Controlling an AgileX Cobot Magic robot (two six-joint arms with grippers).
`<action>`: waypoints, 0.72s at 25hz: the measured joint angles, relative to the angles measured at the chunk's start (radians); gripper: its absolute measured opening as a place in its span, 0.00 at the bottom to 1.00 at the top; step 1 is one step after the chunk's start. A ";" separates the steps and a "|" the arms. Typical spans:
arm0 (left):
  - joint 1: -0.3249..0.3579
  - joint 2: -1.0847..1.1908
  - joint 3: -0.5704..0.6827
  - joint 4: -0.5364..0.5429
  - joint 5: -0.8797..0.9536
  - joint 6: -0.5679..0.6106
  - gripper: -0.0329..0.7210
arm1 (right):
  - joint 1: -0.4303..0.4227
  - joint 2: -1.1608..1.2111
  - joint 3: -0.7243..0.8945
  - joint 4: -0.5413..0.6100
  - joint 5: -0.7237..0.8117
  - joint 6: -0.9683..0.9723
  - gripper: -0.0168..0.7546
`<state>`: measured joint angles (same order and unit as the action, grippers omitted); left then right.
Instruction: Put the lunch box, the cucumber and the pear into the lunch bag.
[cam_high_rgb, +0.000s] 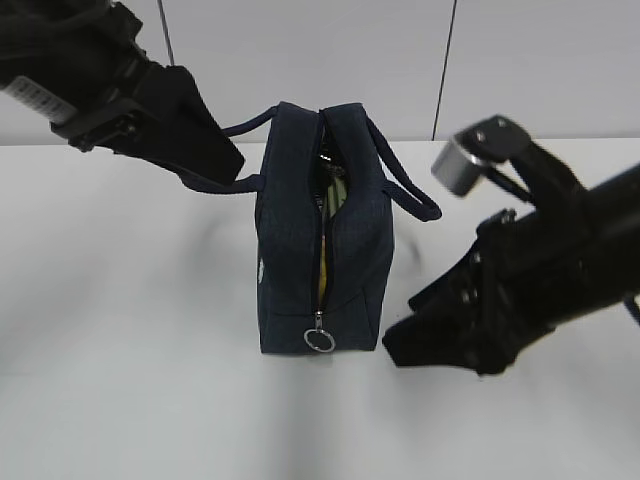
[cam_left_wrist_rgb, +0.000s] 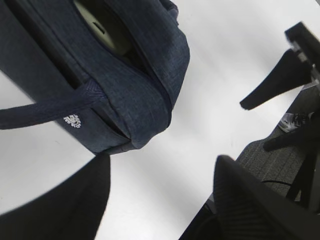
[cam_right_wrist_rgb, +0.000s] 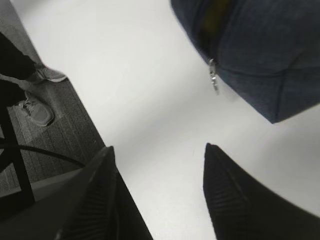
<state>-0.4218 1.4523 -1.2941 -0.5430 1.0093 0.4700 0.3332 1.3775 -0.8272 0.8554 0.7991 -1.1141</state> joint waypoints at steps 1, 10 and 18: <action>0.000 -0.007 0.006 0.000 -0.001 0.005 0.64 | 0.000 0.000 0.047 0.064 -0.012 -0.107 0.56; 0.000 -0.019 0.017 -0.001 -0.003 0.015 0.64 | 0.000 0.101 0.227 0.531 -0.164 -0.562 0.56; 0.000 -0.019 0.017 -0.001 0.007 0.015 0.63 | 0.000 0.285 0.227 0.862 -0.182 -0.635 0.56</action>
<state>-0.4218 1.4332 -1.2770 -0.5440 1.0165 0.4855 0.3332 1.6623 -0.6006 1.7173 0.6173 -1.7488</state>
